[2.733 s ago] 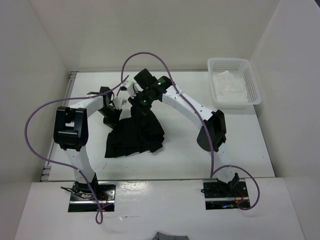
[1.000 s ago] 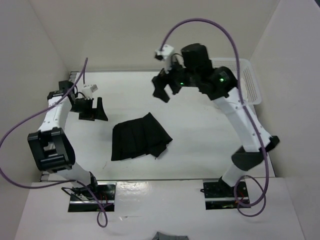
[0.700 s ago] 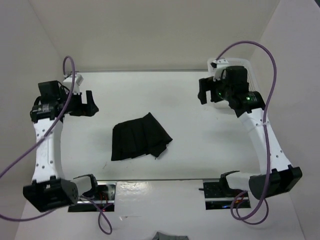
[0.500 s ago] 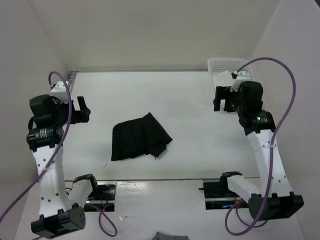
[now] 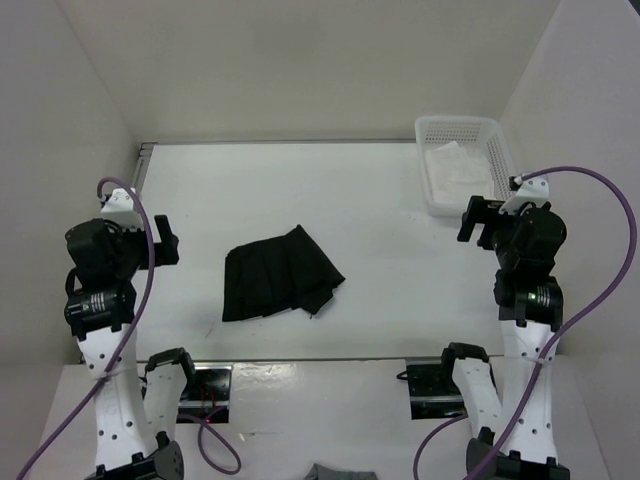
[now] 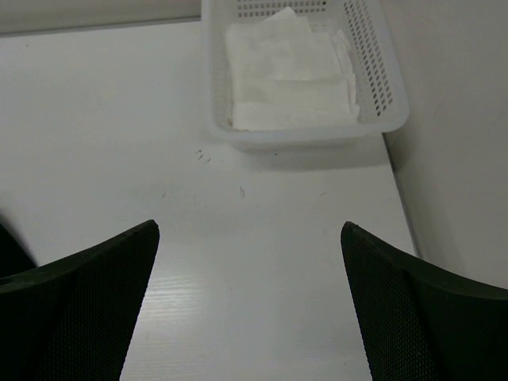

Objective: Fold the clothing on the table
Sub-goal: Fold the skirt

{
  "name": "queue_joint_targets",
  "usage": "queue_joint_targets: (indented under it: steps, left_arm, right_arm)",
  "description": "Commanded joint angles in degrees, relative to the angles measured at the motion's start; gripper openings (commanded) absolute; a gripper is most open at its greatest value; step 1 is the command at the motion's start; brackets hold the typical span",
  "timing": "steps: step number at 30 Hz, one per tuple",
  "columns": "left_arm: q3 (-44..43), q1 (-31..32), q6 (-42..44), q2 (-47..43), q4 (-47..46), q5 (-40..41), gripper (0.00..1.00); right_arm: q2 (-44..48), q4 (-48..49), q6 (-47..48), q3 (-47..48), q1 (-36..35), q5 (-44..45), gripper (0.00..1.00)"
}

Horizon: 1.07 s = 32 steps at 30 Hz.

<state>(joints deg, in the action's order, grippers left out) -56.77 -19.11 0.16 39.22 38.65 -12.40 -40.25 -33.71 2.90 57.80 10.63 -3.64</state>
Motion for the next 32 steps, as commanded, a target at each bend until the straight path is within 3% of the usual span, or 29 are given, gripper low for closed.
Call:
queue_joint_targets:
  steps: [1,32]
  left_arm:
    - [0.35,-0.49,1.42,-1.08,-1.30,-0.44,1.00]
    - [1.49,-1.63,1.95,-2.22,-2.36,-1.83,1.00]
  right_arm:
    - [2.45,2.95,0.88,-0.67,2.28,0.04,0.99]
    - [1.40,2.95,3.08,-1.73,4.31,-2.25,0.99]
